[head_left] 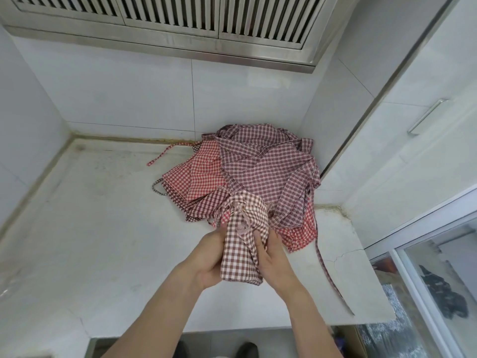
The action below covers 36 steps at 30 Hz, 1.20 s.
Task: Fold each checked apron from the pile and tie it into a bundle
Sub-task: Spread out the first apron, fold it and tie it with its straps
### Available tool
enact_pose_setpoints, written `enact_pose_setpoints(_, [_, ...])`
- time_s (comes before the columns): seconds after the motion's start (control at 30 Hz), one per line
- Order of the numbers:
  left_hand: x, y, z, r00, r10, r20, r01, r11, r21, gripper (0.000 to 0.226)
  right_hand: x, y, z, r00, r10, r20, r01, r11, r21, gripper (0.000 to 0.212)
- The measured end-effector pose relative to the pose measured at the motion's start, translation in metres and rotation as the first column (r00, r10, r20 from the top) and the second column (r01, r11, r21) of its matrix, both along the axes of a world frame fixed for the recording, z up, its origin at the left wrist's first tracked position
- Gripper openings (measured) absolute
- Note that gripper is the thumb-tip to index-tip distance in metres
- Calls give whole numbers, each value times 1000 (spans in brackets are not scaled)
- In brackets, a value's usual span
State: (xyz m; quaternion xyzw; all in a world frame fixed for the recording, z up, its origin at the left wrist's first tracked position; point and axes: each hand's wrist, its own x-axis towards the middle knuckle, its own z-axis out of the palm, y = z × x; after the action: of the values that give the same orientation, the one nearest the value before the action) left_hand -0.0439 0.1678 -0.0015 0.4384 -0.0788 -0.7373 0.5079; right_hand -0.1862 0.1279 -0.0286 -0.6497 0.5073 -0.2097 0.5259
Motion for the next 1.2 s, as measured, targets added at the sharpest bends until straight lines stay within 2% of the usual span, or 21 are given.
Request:
enact_pose_setpoints(0.03, [2, 0, -2, 1000, -10, 17, 11, 1000, -9, 41, -1, -2, -4, 996, -16, -86, 6, 994, -113, 71])
enact_pose_setpoints(0.1, [6, 2, -8, 998, -16, 60, 16, 1000, -9, 37, -6, -7, -5, 997, -55, -56, 43, 980, -195, 80])
enact_pose_setpoints(0.2, [11, 7, -20, 997, 8, 82, -7, 1000, -8, 30, -8, -11, 4, 999, -1, 40, 12, 955, -296, 65])
enact_pose_setpoints(0.37, [16, 10, -33, 994, 46, 102, -47, 999, 8, 33, 4, -6, 24, 976, 110, 190, -60, 966, -251, 73])
enact_pose_setpoints(0.4, [17, 11, -36, 993, 44, 108, -47, 999, 18, 34, 7, -7, 30, 974, 105, 201, -60, 975, -215, 68])
enact_pose_setpoints(0.47, [18, 12, -39, 989, 34, 142, -39, 999, 38, 32, 11, -11, 39, 985, 127, 119, -101, 973, -206, 41])
enact_pose_setpoints(0.53, [18, 12, -43, 979, 7, 202, -18, 998, 54, 37, 13, -17, 44, 985, 161, -58, -171, 932, -319, 11])
enact_pose_setpoints(0.57, [17, 13, -44, 976, -6, 218, -8, 998, 64, 41, 14, -20, 45, 983, 160, -88, -181, 917, -355, 4])
enact_pose_setpoints(0.63, [17, 15, -47, 977, -17, 211, -2, 996, 91, 41, 14, -24, 45, 990, 137, -13, -134, 936, -325, 4])
enact_pose_setpoints(0.73, [18, 19, -50, 988, 7, 157, -27, 991, 130, 37, 11, -27, 45, 972, 81, 221, -48, 987, -152, 6])
enact_pose_setpoints(0.83, [21, 21, -49, 993, 47, 111, -62, 988, 143, 29, 3, -29, 45, 926, 114, 359, -81, 991, -107, 8])
enact_pose_setpoints(0.9, [25, 23, -48, 993, 85, 82, -97, 982, 163, 28, -6, -30, 45, 909, 122, 398, -115, 993, -40, 9])
enact_pose_setpoints(0.97, [29, 24, -48, 991, 105, 83, -118, 978, 169, 29, -13, -31, 44, 935, 159, 319, -165, 986, -8, 15])
enact_pose_setpoints(1.03, [33, 25, -47, 988, 83, 134, -102, 985, 141, 31, -15, -30, 42, 967, 190, 171, -188, 982, -31, 24])
enact_pose_setpoints(1.13, [33, 22, -47, 973, 40, 229, -69, 990, 122, 33, -11, -28, 43, 987, 161, 21, -157, 981, -116, 53])
enact_pose_setpoints(1.2, [32, 20, -46, 962, 38, 270, -73, 990, 120, 33, -4, -26, 43, 969, 222, -109, -239, 955, -177, 71])
